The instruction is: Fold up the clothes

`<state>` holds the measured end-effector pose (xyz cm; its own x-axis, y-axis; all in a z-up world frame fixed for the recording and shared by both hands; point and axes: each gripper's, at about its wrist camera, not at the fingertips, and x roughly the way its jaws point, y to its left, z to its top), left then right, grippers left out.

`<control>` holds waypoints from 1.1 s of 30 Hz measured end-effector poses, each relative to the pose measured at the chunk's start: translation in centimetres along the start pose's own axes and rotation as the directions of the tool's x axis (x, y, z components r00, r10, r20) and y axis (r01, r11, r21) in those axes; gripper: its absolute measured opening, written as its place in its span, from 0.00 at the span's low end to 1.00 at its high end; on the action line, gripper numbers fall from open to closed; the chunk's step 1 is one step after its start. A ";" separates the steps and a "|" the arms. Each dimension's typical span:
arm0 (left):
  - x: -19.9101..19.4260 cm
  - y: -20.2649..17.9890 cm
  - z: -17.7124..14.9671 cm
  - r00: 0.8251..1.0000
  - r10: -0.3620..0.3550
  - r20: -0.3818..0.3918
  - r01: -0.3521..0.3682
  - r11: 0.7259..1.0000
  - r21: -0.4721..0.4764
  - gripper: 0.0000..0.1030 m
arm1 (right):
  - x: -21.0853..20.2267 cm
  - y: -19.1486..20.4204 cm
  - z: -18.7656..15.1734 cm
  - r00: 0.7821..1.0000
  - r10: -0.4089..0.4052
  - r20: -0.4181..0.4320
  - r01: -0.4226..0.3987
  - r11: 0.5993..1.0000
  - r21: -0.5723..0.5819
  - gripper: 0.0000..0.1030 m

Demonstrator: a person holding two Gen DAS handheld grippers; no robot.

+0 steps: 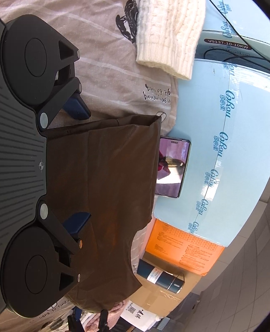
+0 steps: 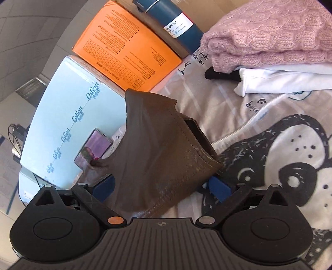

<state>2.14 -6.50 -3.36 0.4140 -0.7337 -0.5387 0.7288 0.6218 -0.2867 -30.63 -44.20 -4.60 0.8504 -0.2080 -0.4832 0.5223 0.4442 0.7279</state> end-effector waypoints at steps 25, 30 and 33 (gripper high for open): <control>-0.9 -3.3 -1.4 0.942 -0.335 -0.025 0.335 0.929 0.157 0.99 | -5.8 1.0 -1.5 0.958 0.094 0.270 -0.114 0.992 0.057 0.06; -1.4 -3.4 -1.2 0.987 -0.158 0.039 0.148 0.971 0.189 0.99 | -7.8 -0.8 -1.2 0.952 -0.035 0.304 0.005 0.995 0.097 0.14; -1.3 -3.1 -1.1 0.998 -0.051 0.045 0.042 0.981 0.190 0.99 | -7.5 -2.3 -1.4 0.952 -0.047 0.304 0.002 0.989 0.146 0.31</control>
<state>-1.29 -7.13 -2.66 0.4004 -0.7763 -0.4868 0.8360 0.5270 -0.1528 -38.24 -42.44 -3.32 0.8041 -0.4836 -0.3459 0.5274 0.3115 0.7905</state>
